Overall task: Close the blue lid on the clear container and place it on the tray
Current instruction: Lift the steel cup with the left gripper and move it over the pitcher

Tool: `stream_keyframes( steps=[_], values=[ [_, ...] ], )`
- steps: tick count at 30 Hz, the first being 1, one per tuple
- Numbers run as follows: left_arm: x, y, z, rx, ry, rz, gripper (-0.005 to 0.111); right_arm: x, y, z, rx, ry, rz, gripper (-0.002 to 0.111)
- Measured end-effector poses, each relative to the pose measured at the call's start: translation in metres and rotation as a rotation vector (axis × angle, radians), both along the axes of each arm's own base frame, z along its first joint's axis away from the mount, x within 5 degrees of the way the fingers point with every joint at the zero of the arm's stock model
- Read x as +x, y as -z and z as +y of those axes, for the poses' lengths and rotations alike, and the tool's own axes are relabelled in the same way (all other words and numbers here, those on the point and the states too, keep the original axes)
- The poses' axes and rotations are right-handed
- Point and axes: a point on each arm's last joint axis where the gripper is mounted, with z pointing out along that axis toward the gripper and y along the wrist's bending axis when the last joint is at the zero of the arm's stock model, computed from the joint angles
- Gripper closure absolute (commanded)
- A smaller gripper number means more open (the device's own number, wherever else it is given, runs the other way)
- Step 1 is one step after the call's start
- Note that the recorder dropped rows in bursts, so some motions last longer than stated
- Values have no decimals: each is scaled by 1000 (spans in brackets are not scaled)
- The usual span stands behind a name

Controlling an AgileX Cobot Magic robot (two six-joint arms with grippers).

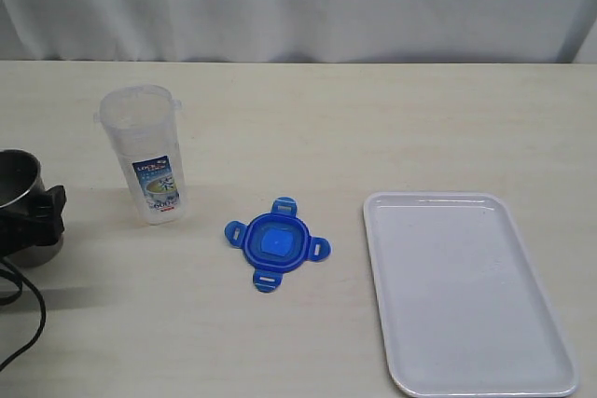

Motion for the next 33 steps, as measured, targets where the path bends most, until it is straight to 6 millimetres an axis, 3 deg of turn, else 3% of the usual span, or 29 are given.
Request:
stream_keyframes(
  steps=[17,20,27,33],
  values=[
    [0,4,0,-18,-7,50,4,0,0,0,0,0,0,104],
    [0,4,0,-18,-7,55,16,0,0,0,0,0,0,104],
    [-1,5,-1,-20,-4,65,62,0,0,0,0,0,0,104],
    [-1,5,-1,-20,-4,65,75,0,0,0,0,0,0,104]
  ],
)
